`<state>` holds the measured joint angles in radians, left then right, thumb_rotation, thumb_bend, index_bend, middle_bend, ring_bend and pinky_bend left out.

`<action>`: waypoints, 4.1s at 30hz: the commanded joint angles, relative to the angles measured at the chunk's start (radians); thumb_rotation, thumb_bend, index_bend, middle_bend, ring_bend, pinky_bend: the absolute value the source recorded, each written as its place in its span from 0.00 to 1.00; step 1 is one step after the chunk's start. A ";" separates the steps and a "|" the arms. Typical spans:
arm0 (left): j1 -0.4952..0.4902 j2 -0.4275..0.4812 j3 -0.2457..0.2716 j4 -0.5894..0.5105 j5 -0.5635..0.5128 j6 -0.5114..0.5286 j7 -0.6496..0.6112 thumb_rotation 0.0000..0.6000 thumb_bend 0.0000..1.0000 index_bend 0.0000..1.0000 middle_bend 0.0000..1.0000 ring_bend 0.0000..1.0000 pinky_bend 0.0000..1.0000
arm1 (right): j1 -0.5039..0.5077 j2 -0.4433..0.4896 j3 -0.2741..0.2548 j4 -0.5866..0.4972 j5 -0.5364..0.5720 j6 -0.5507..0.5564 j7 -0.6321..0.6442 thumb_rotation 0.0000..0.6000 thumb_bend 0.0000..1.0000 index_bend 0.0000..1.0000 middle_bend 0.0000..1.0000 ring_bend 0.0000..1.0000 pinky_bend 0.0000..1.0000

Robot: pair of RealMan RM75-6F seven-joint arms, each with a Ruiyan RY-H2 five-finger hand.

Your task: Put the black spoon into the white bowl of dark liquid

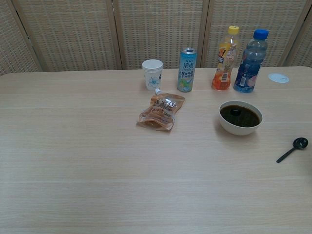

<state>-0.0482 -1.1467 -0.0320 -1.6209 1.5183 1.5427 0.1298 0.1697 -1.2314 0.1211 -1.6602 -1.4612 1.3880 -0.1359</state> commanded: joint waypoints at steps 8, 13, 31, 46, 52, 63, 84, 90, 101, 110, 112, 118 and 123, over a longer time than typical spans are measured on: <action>0.000 0.015 -0.012 0.004 -0.014 0.005 0.006 1.00 0.33 0.00 0.00 0.00 0.00 | 0.139 0.047 -0.015 0.014 -0.009 -0.236 0.033 1.00 0.22 0.31 0.50 0.52 0.69; 0.001 0.020 -0.014 0.004 -0.018 0.005 0.007 1.00 0.33 0.00 0.00 0.00 0.00 | 0.204 0.014 -0.018 0.067 -0.015 -0.324 0.044 1.00 0.23 0.31 0.64 0.68 0.78; 0.008 0.025 -0.011 0.016 -0.030 0.001 -0.004 1.00 0.33 0.00 0.00 0.00 0.00 | 0.348 -0.156 -0.069 0.390 -0.115 -0.424 0.120 1.00 0.40 0.47 0.77 0.85 0.93; 0.021 0.019 -0.003 0.032 -0.048 -0.008 -0.024 1.00 0.33 0.00 0.00 0.00 0.00 | 0.411 -0.250 -0.106 0.541 -0.145 -0.462 0.147 1.00 0.51 0.51 0.77 0.85 0.94; 0.020 0.016 -0.002 0.038 -0.050 -0.015 -0.025 1.00 0.33 0.00 0.00 0.00 0.00 | 0.427 -0.277 -0.128 0.592 -0.159 -0.470 0.152 1.00 0.51 0.51 0.77 0.85 0.94; 0.015 0.013 -0.003 0.034 -0.050 -0.022 -0.019 1.00 0.33 0.00 0.00 0.00 0.00 | 0.447 -0.312 -0.167 0.672 -0.188 -0.468 0.168 1.00 0.51 0.51 0.77 0.85 0.94; 0.014 0.019 0.001 0.019 -0.044 -0.029 -0.021 1.00 0.33 0.00 0.00 0.00 0.00 | 0.454 -0.360 -0.221 0.796 -0.217 -0.453 0.185 1.00 0.51 0.53 0.77 0.85 0.94; 0.014 0.021 0.002 0.013 -0.042 -0.028 -0.015 1.00 0.33 0.00 0.00 0.00 0.00 | 0.452 -0.368 -0.235 0.821 -0.222 -0.448 0.195 1.00 0.51 0.53 0.77 0.85 0.94; 0.010 0.026 0.001 -0.009 -0.037 -0.029 0.006 1.00 0.33 0.00 0.00 0.00 0.00 | 0.442 -0.380 -0.248 0.862 -0.225 -0.429 0.216 1.00 0.51 0.53 0.77 0.85 0.94; 0.012 0.030 0.001 -0.016 -0.039 -0.025 0.012 1.00 0.33 0.00 0.00 0.00 0.00 | 0.436 -0.393 -0.258 0.888 -0.229 -0.423 0.223 1.00 0.51 0.53 0.77 0.85 0.94; 0.012 0.030 0.001 -0.015 -0.039 -0.025 0.011 1.00 0.33 0.00 0.00 0.00 0.00 | 0.436 -0.397 -0.261 0.897 -0.232 -0.422 0.218 1.00 0.51 0.53 0.77 0.85 0.94; 0.014 0.029 0.002 -0.012 -0.041 -0.024 0.007 1.00 0.33 0.00 0.00 0.00 0.00 | 0.435 -0.410 -0.263 0.912 -0.231 -0.425 0.214 1.00 0.51 0.54 0.77 0.85 0.94; 0.016 0.028 0.002 -0.008 -0.042 -0.023 0.003 1.00 0.33 0.00 0.00 0.00 0.00 | 0.435 -0.415 -0.265 0.919 -0.232 -0.425 0.215 1.00 0.51 0.54 0.77 0.85 0.94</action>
<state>-0.0320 -1.1182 -0.0295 -1.6294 1.4764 1.5200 0.1329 0.6043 -1.6463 -0.1440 -0.7414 -1.6929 0.9627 0.0787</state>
